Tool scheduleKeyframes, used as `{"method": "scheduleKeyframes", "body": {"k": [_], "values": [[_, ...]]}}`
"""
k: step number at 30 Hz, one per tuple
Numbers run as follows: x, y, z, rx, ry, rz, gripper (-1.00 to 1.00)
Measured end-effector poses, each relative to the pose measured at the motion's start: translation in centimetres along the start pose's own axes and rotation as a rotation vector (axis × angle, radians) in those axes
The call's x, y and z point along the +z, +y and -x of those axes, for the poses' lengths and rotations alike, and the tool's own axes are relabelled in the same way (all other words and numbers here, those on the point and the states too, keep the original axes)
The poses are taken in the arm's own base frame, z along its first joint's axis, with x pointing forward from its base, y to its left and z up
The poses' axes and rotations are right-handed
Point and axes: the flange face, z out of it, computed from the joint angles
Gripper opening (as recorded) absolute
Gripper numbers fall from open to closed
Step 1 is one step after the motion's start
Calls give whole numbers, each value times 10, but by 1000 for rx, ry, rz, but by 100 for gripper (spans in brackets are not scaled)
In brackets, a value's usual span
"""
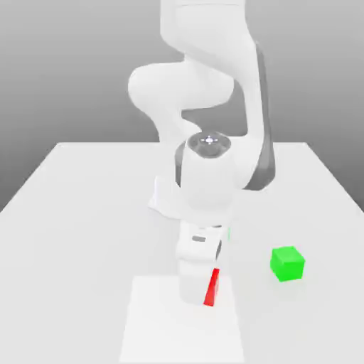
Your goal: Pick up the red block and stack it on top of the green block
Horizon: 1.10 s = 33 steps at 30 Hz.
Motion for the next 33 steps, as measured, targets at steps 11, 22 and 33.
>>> {"method": "scheduleKeyframes", "body": {"k": [11, 22, 33], "values": [[-43, 2, -2, 0, 2, 0, -100], [-96, -178, -22, -282, -2, -5, -100], [-37, -199, -19, -314, -2, -1, 100]]}}
